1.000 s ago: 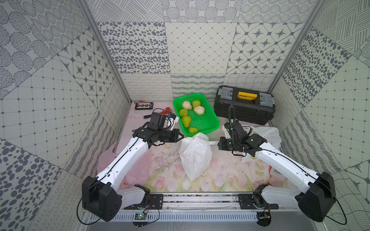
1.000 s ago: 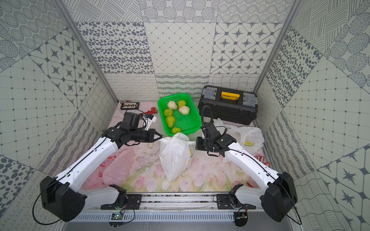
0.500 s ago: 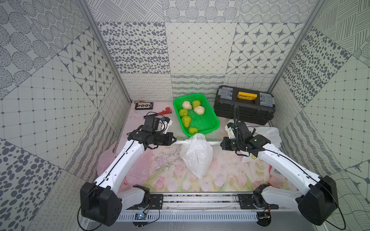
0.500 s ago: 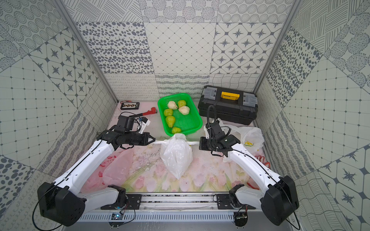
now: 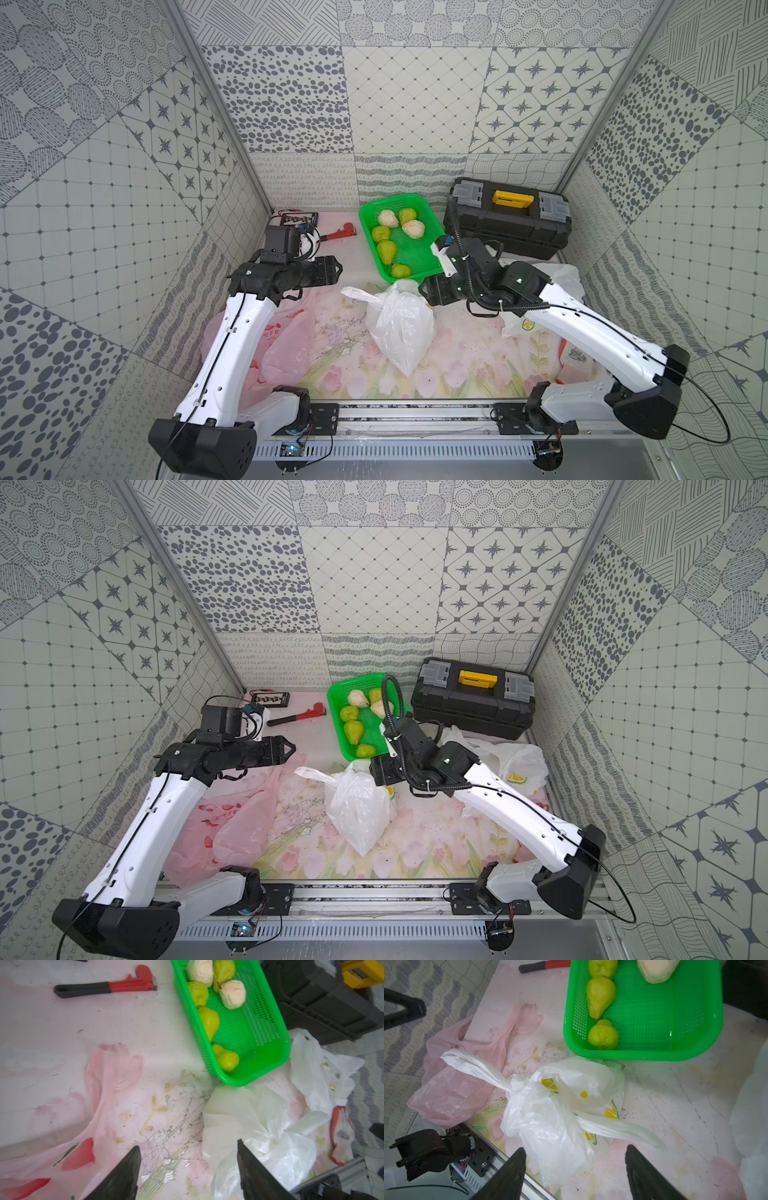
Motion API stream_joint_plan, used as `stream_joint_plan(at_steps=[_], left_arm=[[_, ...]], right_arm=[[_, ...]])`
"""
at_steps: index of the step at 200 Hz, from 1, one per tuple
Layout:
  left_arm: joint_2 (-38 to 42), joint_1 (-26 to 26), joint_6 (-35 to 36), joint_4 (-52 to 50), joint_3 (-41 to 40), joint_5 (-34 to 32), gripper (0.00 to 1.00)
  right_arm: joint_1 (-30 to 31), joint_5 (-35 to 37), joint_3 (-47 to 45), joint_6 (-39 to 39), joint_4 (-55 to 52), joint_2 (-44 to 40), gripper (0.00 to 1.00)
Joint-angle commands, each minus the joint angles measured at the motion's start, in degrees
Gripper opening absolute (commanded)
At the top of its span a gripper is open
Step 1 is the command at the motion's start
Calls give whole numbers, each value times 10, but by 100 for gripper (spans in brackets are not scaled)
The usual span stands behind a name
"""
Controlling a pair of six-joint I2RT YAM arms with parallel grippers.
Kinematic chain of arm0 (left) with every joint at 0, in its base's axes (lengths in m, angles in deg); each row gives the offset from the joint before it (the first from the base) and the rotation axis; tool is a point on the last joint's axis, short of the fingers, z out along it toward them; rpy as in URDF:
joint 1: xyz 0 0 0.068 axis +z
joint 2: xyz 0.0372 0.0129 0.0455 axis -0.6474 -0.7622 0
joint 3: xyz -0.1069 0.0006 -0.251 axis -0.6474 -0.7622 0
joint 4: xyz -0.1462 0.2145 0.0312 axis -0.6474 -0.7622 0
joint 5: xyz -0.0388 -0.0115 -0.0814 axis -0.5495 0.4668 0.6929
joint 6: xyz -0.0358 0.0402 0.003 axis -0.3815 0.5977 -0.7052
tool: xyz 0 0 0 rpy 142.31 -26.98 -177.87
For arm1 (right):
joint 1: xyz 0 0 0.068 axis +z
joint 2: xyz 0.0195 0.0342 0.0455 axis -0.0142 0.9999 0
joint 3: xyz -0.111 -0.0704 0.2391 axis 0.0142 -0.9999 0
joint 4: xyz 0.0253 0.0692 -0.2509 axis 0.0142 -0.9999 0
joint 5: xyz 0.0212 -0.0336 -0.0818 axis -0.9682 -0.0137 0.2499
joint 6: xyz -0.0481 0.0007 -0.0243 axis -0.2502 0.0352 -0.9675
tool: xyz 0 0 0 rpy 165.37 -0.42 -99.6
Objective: Place the pears into plastic bags & tie knots
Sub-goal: Tie the plastic bag at the center of the board, then pick up the plastic bag from the corner of the board.
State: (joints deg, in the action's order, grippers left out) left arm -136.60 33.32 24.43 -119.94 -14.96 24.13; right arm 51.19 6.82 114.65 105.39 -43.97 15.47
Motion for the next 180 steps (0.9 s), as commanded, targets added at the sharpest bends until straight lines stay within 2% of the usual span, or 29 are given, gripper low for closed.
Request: stream_joint_plan(at_steps=[1,23,38,78,95,112,127,143,166,180], left_arm=[[19,41,-32,-108,-36,-141,78],[22,61,-71,-110,-89,-196,97],[2,61,-65,-94,-97,-172,95],[-84,61,-102,-46,-158,-142,96],[-118,61,-100,-32,-173,-130,92],[-149,58,-88,-25,-176,-129,81],[-167,52,-72,-27,-166,-139,69],[-175,43,-48,-30,-152,-143,45],[-172,38,-19,-49,-120,-156,0],[-154,38,-10,-69,-88,-177,0]], right_arm=[[36,49,32,-37,-22,72,79],[55,44,59,-55,-17,123,80],[57,27,69,-60,-12,146,80],[56,11,77,-70,-6,175,78],[54,-2,71,-65,9,177,77],[52,-24,66,-58,24,179,72],[51,-43,68,-58,28,183,64],[51,-65,68,-61,32,188,51],[53,-114,71,-64,39,199,26],[60,-151,79,-70,47,205,17]])
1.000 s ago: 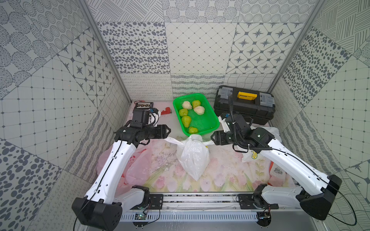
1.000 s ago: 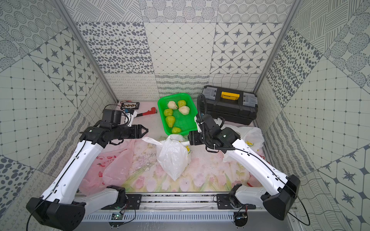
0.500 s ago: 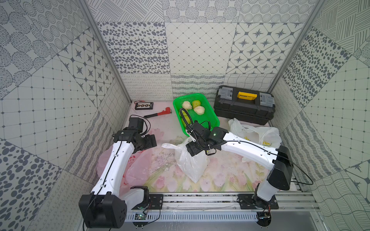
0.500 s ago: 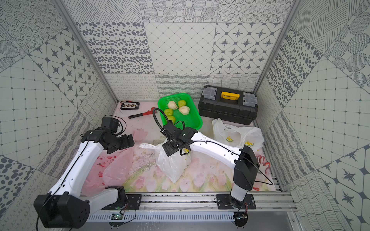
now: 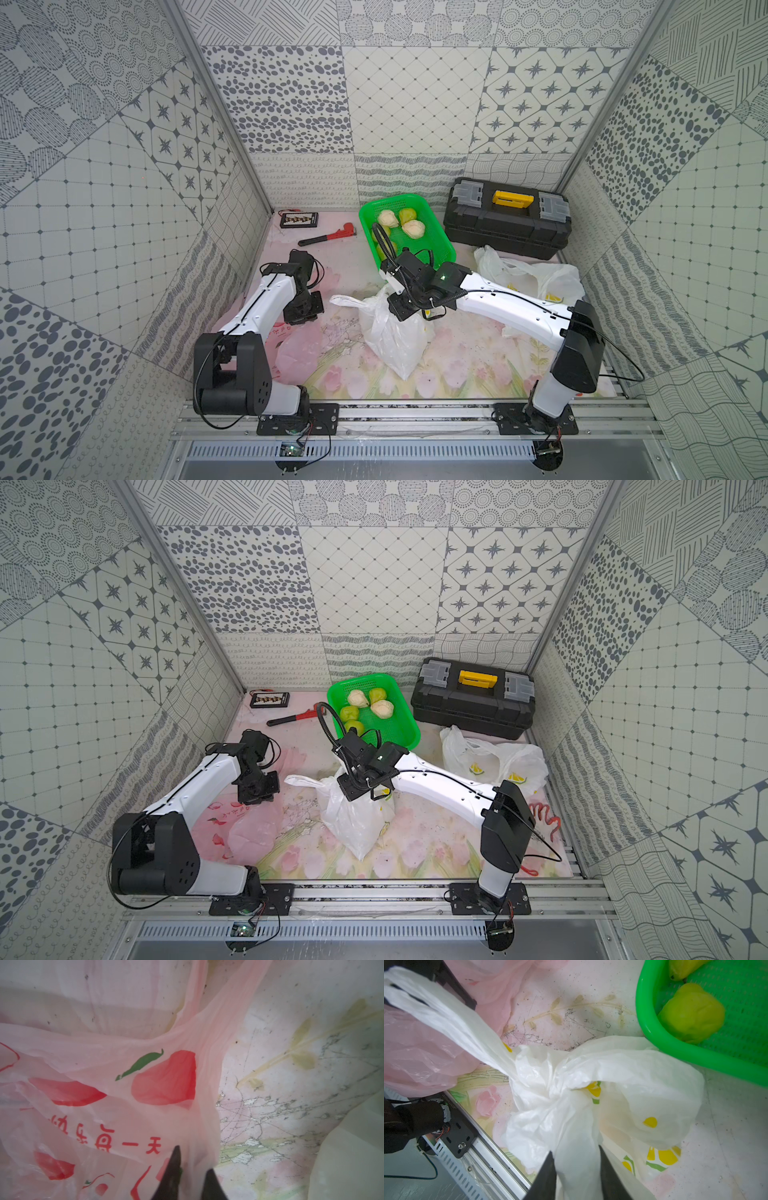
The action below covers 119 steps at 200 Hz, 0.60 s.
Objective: Place the pears into plastic bags & tie knots
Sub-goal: Pick up the plastic bag from the corner of the board.
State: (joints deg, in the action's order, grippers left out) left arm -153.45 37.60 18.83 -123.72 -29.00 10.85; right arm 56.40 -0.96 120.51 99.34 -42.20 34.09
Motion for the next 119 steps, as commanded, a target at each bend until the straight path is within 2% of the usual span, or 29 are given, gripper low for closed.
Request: stream_joint_plan(at_steps=[1,34,69,95,119], left_arm=[[17,-5,46,-33,55,-45,0],[82,-1,61,-71,183,-84,0],[103,0,71,-102,357,-168,0],[108,1,90,-94,450,-217,0],[125,-1,101,-61,479,-236,0]], right_arm=[[9,-75,21,-11,31,20,17],[48,-147,86,-37,52,60,11],[54,-192,184,14,144,135,7],[57,-175,293,39,225,222,7],[62,-146,371,61,329,300,7]])
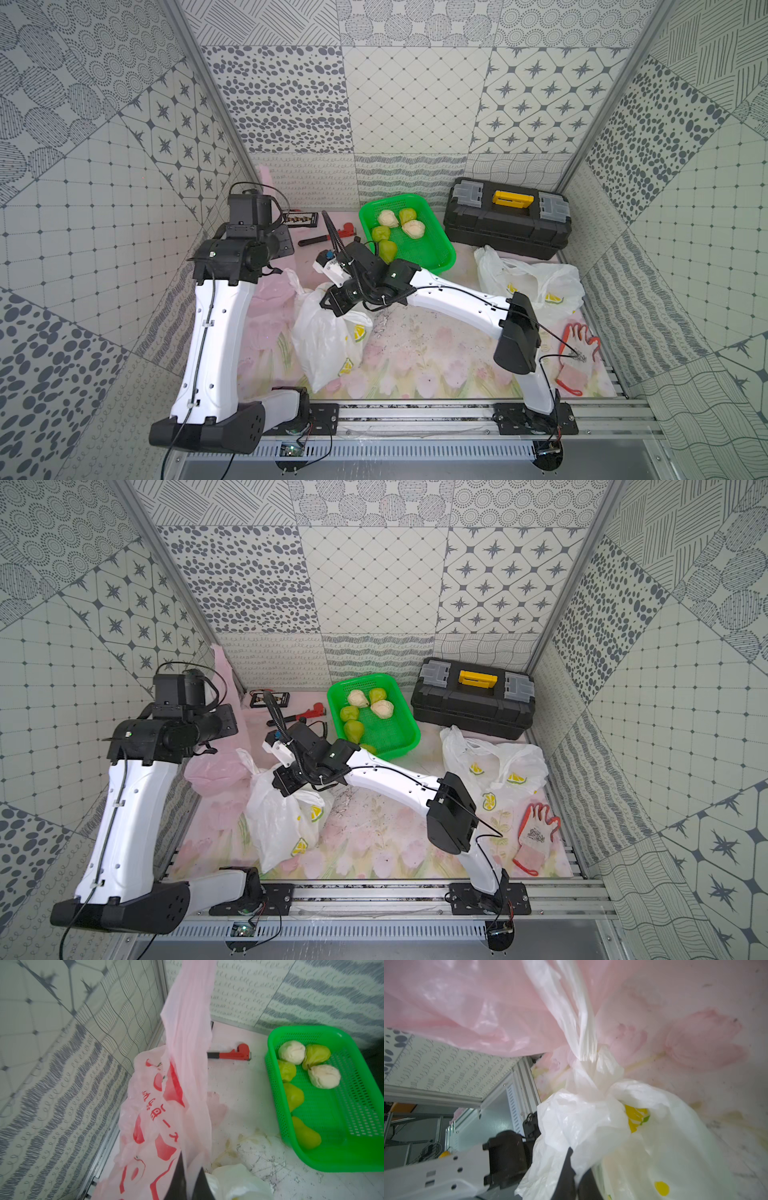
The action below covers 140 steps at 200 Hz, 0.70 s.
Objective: Place the pears into plastic bags & tie knots
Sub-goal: Pick up the plastic bag from the corner of the board.
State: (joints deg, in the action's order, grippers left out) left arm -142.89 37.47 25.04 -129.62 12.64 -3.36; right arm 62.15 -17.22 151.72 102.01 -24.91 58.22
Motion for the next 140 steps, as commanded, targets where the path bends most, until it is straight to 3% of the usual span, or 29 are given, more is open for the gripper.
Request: stream_joint_plan(at_steps=[1,26,46,55,79,102,124,140], left_arm=[[20,1,39,0,63,-94,0],[43,1,45,44,52,-76,0],[49,0,37,63,38,-30,0],[49,0,32,71,30,-6,0],[50,-2,30,98,7,34,0],[42,-5,35,115,7,60,0],[21,-16,34,123,34,93,0],[2,-51,31,127,58,102,0]], right_arm=[[4,17,60,37,163,61,7],[5,16,126,99,258,138,13],[3,20,270,113,160,230,23],[2,14,320,110,120,259,32],[-10,-32,346,107,71,261,50],[-26,-81,242,111,102,180,65],[-50,-87,51,124,203,47,71],[-76,-63,-80,136,238,-45,73]])
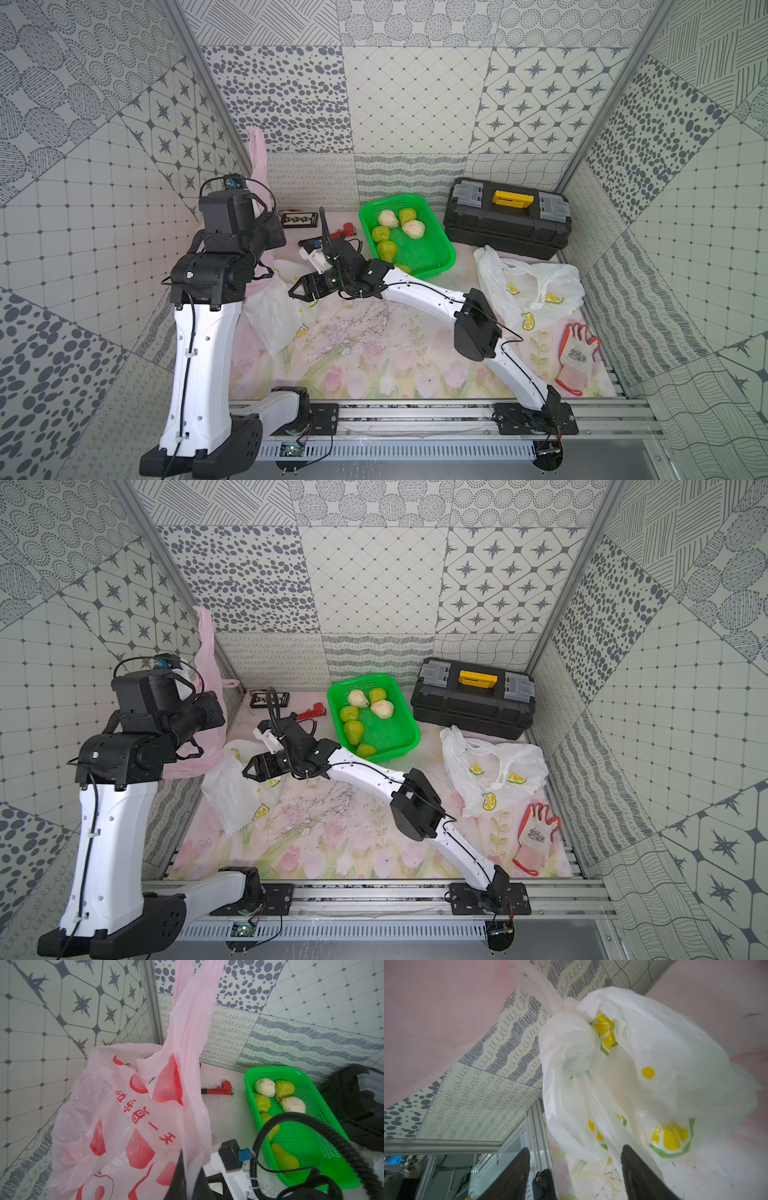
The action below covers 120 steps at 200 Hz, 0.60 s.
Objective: Place the pears into plastic bags & tie knots
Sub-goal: Pick up the plastic bag from the corner of the board, then place the plastic bag at the center of the board.
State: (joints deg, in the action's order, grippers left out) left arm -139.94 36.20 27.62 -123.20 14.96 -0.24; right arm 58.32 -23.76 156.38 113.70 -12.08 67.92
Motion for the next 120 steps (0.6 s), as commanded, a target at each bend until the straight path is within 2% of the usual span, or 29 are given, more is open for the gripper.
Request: stream_joint_plan(at_steps=[1,27,52,80,120], left_arm=[[-29,-42,5,64,36,71,0],[-47,-121,-18,95,44,96,0],[-62,-232,-31,133,22,98,0],[-80,-340,-50,160,-49,62,0],[-109,-420,-138,221,-187,67,0]], right_arm=[[-40,5,-134,19,110,-147,73],[-100,75,-328,33,112,-285,73],[-152,166,-477,29,98,-419,74],[-211,196,-553,26,47,-517,74],[-257,208,-603,37,-3,-572,76]])
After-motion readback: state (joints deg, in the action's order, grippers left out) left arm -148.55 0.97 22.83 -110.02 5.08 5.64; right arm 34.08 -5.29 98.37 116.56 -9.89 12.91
